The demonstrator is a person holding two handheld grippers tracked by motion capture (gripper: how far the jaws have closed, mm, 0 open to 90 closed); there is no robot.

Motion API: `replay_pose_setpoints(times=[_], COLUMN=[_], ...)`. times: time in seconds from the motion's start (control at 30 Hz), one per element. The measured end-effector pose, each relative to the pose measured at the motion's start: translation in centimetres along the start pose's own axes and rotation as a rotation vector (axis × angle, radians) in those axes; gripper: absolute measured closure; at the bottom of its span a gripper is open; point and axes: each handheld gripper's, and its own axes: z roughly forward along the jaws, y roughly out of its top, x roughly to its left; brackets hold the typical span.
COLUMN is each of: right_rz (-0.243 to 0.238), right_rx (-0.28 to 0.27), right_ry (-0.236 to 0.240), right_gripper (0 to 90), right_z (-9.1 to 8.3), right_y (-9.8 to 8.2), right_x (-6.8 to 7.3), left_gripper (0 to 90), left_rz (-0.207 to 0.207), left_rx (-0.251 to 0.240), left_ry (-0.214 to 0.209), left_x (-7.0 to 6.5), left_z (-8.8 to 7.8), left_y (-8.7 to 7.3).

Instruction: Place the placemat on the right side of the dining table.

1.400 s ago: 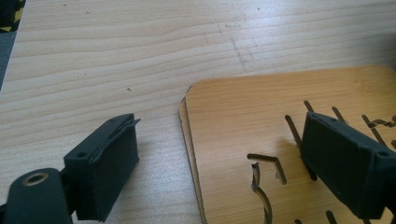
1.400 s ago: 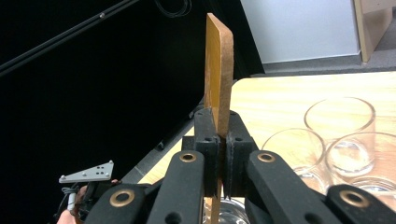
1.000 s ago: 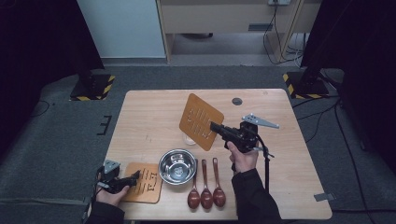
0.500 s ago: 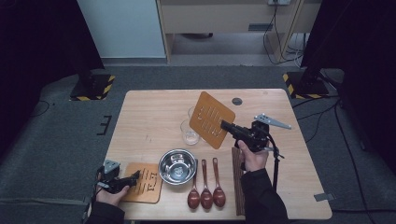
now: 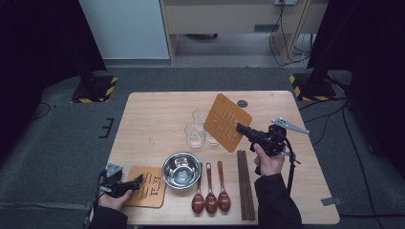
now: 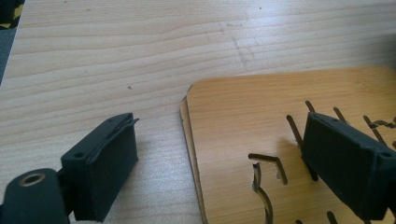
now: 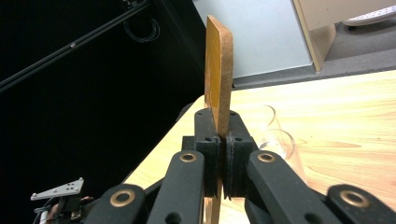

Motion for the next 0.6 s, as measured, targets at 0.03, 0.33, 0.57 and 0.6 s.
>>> replay_pose_setpoints(times=[0.03,0.33,0.57,0.6], right_rz=[0.005,0.011,0.027,0.025], right_rx=[-0.002,-0.008,-0.017,-0.013], right_ry=[-0.003,-0.034,-0.056,-0.059], right_gripper=[87.1,87.2,87.2,87.2], right_z=[-0.1,-1.4,-2.4,-2.6], right_y=[0.0,0.0,-0.1,-0.2], right_x=[-0.1,-1.5,-2.5,-2.7], left_gripper=[9.6,9.3,9.1,9.1], left_rz=[0.0,0.0,0.0,0.0], left_rx=[0.0,0.001,0.001,0.001], left_ry=[0.0,0.001,0.001,0.001], left_x=[0.0,0.0,0.0,0.0], left_z=[0.0,0.0,0.0,0.0], left_y=[0.0,0.0,0.0,0.0])
